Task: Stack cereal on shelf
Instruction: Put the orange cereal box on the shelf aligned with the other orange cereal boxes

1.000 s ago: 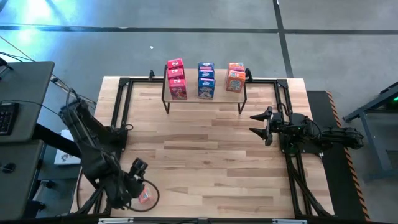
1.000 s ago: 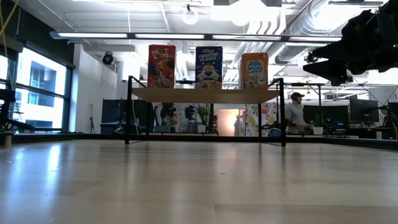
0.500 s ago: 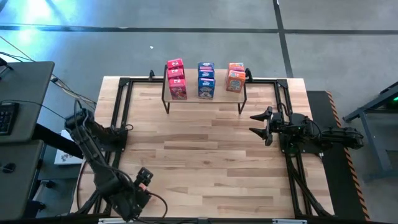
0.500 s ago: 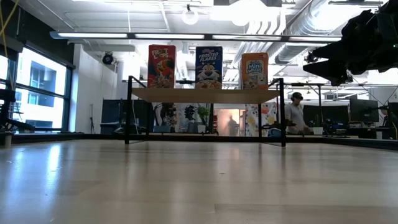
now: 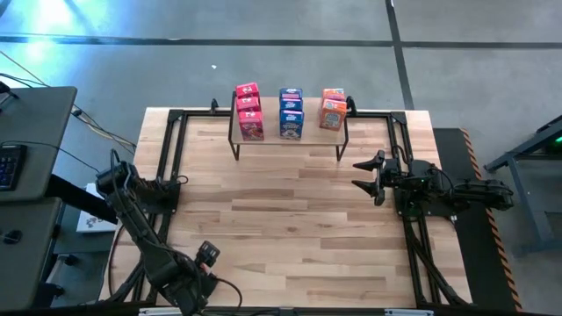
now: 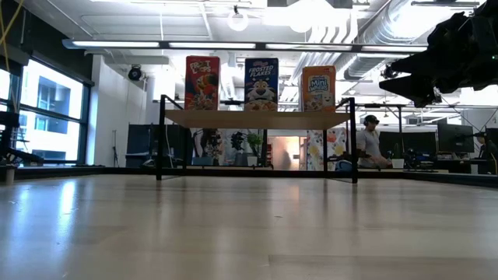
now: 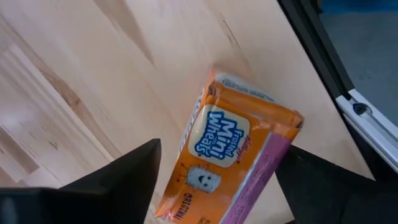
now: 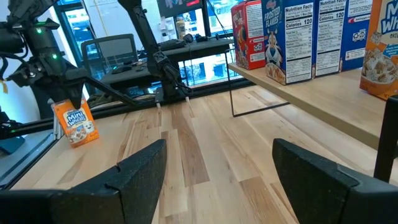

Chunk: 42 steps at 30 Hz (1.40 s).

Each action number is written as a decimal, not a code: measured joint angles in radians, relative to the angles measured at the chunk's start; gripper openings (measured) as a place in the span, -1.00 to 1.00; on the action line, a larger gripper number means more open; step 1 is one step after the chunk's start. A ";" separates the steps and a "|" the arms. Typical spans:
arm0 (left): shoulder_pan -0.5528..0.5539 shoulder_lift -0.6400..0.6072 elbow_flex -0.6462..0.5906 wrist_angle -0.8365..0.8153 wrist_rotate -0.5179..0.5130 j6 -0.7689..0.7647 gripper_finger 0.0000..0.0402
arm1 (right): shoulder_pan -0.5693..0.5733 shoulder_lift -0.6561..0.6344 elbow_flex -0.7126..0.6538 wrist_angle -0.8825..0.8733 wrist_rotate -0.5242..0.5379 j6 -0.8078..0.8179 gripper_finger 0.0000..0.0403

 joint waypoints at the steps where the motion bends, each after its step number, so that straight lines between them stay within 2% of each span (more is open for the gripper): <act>1: 0.000 0.000 0.000 0.004 0.001 0.004 0.42 | 0.000 0.000 0.000 0.000 0.000 0.000 0.41; 11: 0.010 0.000 0.000 0.023 0.008 0.031 -0.02 | 0.000 0.000 0.000 0.000 0.000 0.000 0.41; 16: 0.036 0.000 0.000 0.036 0.009 0.059 -0.16 | 0.000 0.000 0.000 0.000 0.000 0.000 0.41; 27: 0.165 -0.003 0.040 0.075 0.009 0.188 -0.25 | 0.000 0.000 0.000 0.000 0.000 0.000 0.41; 37: 0.365 -0.003 0.126 0.116 0.007 0.380 -0.26 | 0.000 0.000 0.000 0.000 0.000 0.000 0.41; 42: 0.473 -0.004 0.132 0.200 0.007 0.447 -0.26 | 0.000 0.000 0.000 0.000 0.000 0.000 0.41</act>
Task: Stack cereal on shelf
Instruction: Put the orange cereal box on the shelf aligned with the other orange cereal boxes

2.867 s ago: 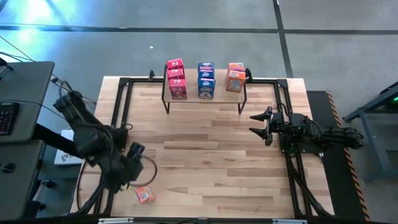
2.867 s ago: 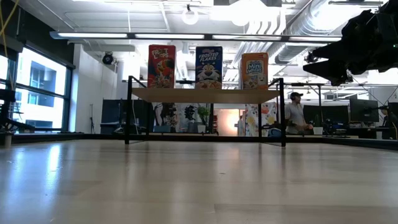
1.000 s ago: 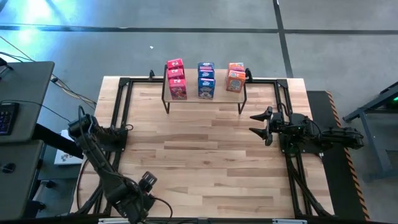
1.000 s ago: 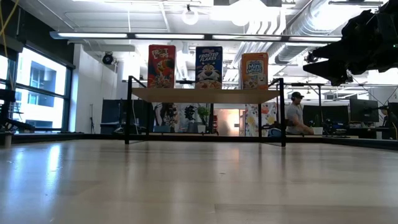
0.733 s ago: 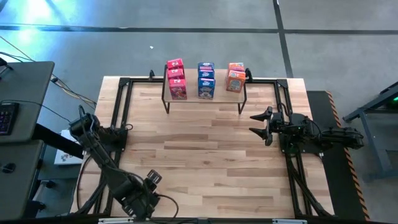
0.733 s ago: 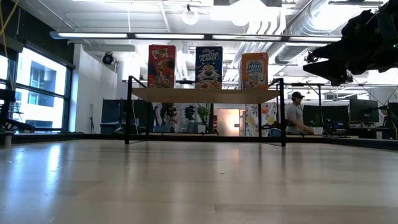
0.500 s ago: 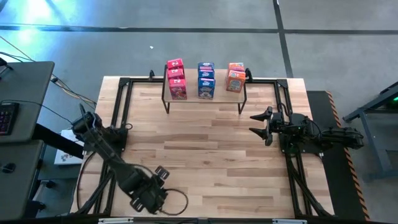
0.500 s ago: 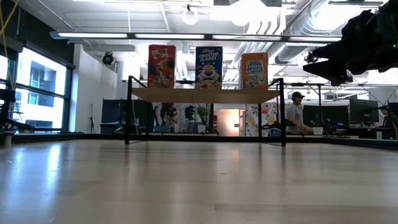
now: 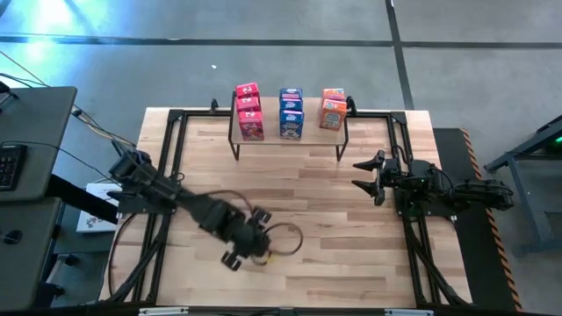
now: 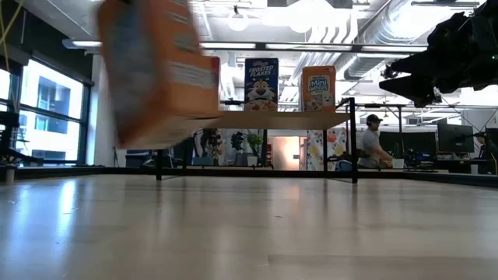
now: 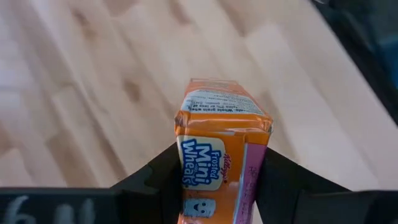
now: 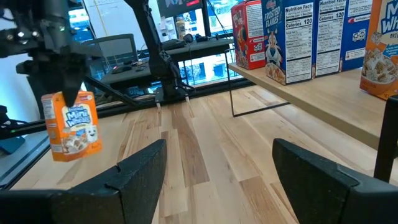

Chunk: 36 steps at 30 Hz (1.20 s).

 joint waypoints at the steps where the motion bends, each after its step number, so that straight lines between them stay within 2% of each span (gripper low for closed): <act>1: 0.022 0.000 0.000 0.012 0.000 0.009 -0.26 | 0.000 0.000 0.000 0.000 0.000 0.000 0.41; 16: 0.271 0.000 0.000 0.028 0.000 0.057 -0.26 | 0.000 0.000 0.000 0.000 0.000 0.000 0.41; 36: 0.453 0.000 0.000 0.030 0.001 0.028 -0.26 | -0.002 0.000 0.000 0.000 0.000 -0.007 0.41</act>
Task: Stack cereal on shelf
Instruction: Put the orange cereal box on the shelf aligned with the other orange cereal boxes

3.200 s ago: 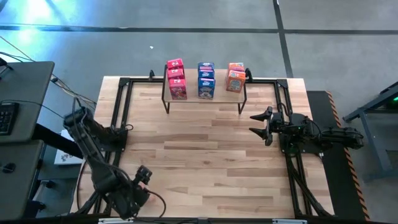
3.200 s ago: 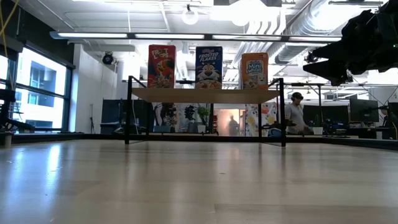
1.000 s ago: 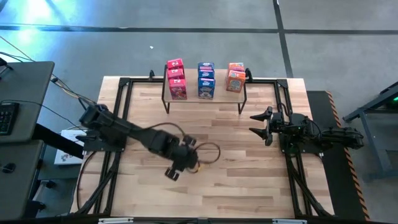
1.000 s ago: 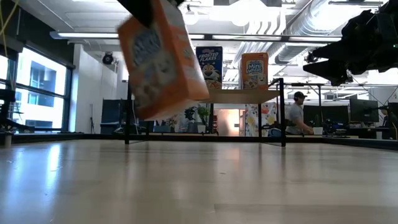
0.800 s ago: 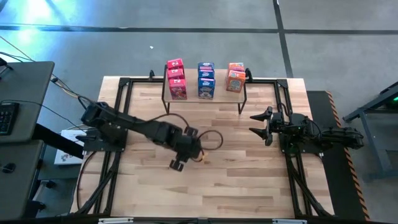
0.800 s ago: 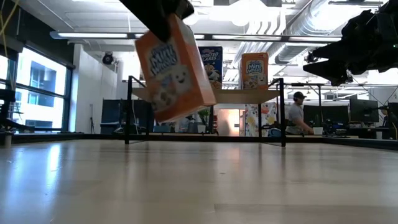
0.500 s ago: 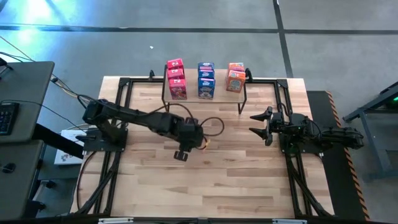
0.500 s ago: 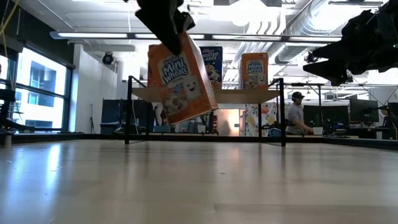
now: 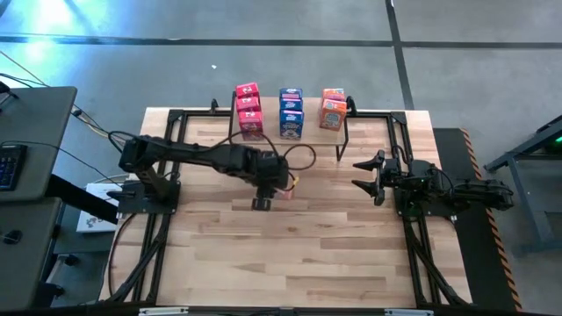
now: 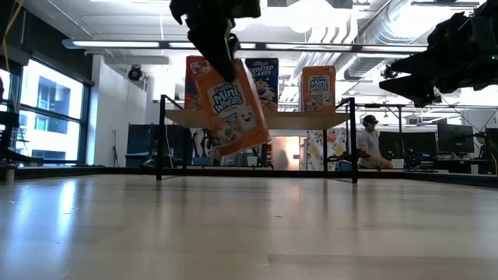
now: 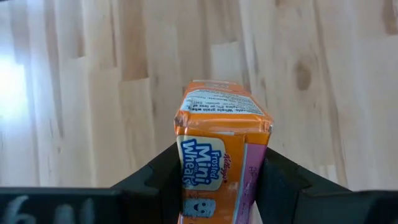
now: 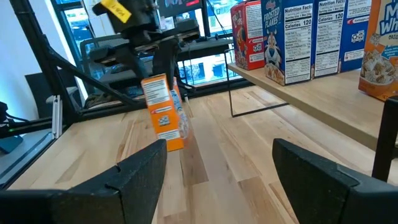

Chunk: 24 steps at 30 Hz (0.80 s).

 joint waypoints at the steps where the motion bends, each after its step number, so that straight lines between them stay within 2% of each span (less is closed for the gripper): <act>1: 0.006 0.000 0.000 0.001 0.000 -0.008 -0.26 | 0.000 0.000 0.000 0.000 0.000 0.000 0.41; 7: 0.033 0.000 0.000 0.003 0.000 -0.060 -0.26 | 0.000 0.000 0.000 0.000 0.000 0.002 0.41; 13: 0.048 0.000 0.000 0.003 0.000 -0.131 -0.26 | 0.000 0.000 0.000 0.002 -0.004 0.075 0.41; 15: 0.049 0.000 0.000 0.004 0.000 -0.145 -0.26 | 0.000 0.000 -0.002 0.017 0.023 0.063 0.41; 19: 0.049 0.000 0.000 0.023 0.000 -0.168 -0.26 | -0.001 0.000 -0.002 0.109 0.071 0.069 0.41; 24: 0.049 0.000 0.000 0.066 0.000 -0.175 -0.26 | 0.000 0.000 -0.002 0.234 -0.002 0.032 0.41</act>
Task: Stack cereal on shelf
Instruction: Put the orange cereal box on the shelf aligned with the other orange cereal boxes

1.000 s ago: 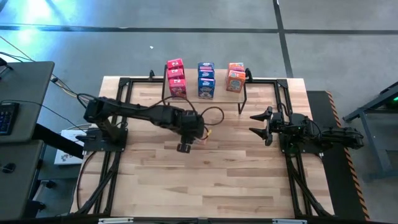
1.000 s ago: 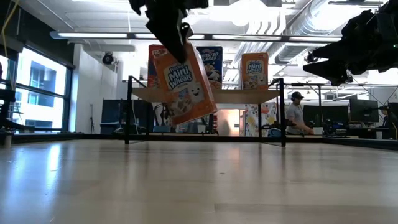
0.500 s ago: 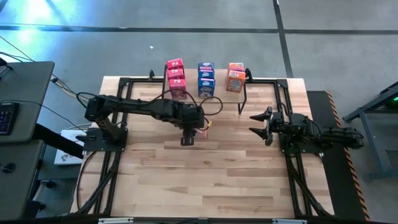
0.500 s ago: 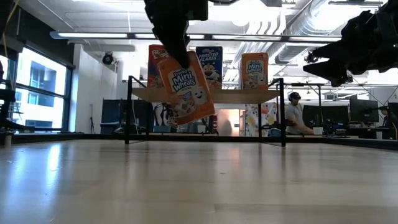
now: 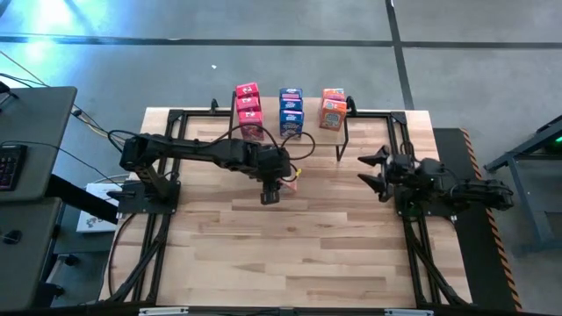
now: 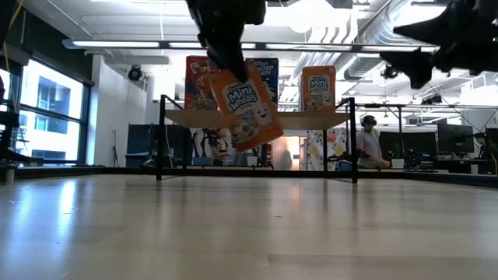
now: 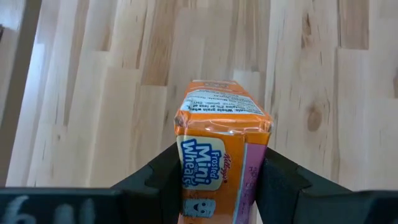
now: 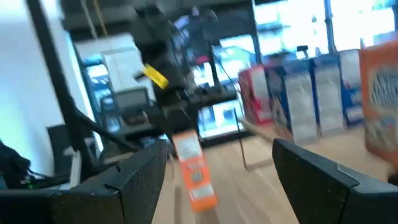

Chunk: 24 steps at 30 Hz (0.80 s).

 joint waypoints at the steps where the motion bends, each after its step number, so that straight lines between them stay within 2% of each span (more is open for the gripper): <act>1: 0.000 0.000 0.000 0.002 0.000 0.000 -0.26 | 0.000 0.000 0.000 0.023 -0.003 -0.010 0.41; 6: 0.000 0.000 0.000 0.004 0.000 -0.018 -0.26 | 0.000 0.013 0.052 0.043 -0.003 -0.083 0.41; 11: 0.000 0.000 0.000 0.007 0.000 -0.019 -0.26 | 0.000 0.097 0.165 -0.007 -0.004 -0.162 0.41; 24: 0.000 0.000 0.000 0.019 0.000 -0.018 -0.26 | 0.002 0.530 0.444 -0.147 -0.005 -0.189 0.41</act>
